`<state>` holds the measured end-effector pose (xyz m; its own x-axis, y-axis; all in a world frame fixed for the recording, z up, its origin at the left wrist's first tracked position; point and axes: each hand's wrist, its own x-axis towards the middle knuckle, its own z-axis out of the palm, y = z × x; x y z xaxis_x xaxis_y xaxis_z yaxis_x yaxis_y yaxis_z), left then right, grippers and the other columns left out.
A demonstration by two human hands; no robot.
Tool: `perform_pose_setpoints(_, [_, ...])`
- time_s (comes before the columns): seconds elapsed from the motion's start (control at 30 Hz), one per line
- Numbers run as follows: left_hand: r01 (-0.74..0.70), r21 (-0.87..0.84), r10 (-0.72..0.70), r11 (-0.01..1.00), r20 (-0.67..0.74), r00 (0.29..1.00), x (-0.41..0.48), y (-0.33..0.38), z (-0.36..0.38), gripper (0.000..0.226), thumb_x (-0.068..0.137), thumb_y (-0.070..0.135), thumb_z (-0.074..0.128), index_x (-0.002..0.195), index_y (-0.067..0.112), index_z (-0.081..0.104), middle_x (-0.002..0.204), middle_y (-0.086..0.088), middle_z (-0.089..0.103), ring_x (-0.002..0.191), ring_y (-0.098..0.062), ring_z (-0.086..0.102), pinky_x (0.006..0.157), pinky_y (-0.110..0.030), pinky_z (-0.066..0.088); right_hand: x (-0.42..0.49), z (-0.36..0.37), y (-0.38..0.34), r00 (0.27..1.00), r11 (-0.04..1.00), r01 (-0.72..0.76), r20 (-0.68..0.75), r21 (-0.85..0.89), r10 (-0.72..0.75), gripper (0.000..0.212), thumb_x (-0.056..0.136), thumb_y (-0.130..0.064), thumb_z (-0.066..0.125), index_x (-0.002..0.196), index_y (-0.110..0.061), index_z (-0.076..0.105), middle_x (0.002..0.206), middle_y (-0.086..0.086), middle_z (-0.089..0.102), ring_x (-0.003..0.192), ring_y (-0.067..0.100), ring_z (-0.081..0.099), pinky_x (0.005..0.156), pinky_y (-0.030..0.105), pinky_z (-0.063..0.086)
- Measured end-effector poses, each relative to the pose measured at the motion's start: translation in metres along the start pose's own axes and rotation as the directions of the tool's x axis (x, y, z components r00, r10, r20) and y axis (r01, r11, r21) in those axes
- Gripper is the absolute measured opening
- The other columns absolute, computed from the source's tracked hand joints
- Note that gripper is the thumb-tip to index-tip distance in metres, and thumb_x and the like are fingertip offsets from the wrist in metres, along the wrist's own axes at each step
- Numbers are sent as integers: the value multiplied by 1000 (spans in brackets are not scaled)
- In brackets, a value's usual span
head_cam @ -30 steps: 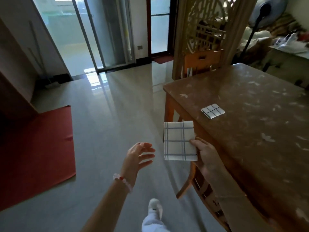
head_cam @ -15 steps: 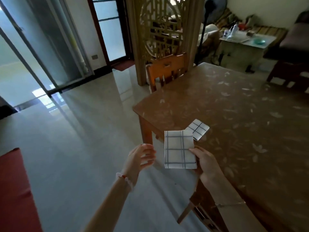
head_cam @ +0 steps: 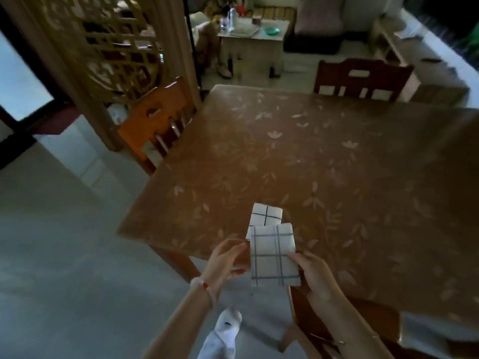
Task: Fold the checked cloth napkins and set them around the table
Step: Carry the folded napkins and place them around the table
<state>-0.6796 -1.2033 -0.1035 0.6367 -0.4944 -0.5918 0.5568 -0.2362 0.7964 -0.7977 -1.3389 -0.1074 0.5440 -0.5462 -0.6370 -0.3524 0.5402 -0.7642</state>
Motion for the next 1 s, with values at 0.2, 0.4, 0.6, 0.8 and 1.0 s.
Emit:
perform_pose_setpoints(0.2, [-42, 323, -2, 945, 135, 991, 67, 22, -24, 17, 84, 4, 63, 96, 15, 60, 99, -8, 68, 86, -24, 66, 79, -40, 55, 27, 43, 1, 992, 996, -40, -115, 79, 49, 15, 90, -12, 55, 98, -3, 64, 91, 19, 69, 83, 32, 66, 67, 37, 54])
perform_pose_setpoints(0.4, [10, 288, -43, 958, 109, 993, 115, 37, -39, 16, 88, 0, 54, 101, 5, 61, 86, -11, 64, 68, -18, 59, 59, -29, 50, 64, 66, -12, 962, 993, -9, -269, 114, 40, 13, 90, -8, 54, 95, -6, 65, 83, 13, 66, 77, 26, 63, 66, 36, 53])
perform_pose_setpoints(0.6, [107, 257, -132, 961, 81, 988, 144, 43, -50, 19, 92, 1, 46, 86, 8, 63, 78, -10, 65, 68, -18, 61, 64, -32, 49, 97, 64, -16, 923, 1000, -3, -386, -5, 1, 14, 87, -9, 54, 96, -11, 65, 88, 7, 64, 83, 22, 60, 71, 36, 49])
perform_pose_setpoints(0.8, [128, 259, -153, 957, 76, 985, 156, 39, -44, 23, 93, 1, 44, 80, 10, 61, 74, -9, 62, 67, -18, 59, 59, -29, 48, 117, 59, -15, 881, 980, 13, -462, -198, -105, 24, 86, -11, 54, 109, -12, 61, 92, -3, 60, 81, 11, 55, 61, 25, 44])
perform_pose_setpoints(1.0, [100, 267, -121, 959, 64, 991, 152, 36, -39, 20, 94, 3, 43, 86, 9, 61, 78, -10, 61, 74, -19, 59, 63, -29, 48, 124, 55, -6, 849, 894, -35, -486, -446, -209, 23, 91, -23, 52, 112, -18, 60, 95, -5, 61, 82, 11, 55, 55, 18, 38])
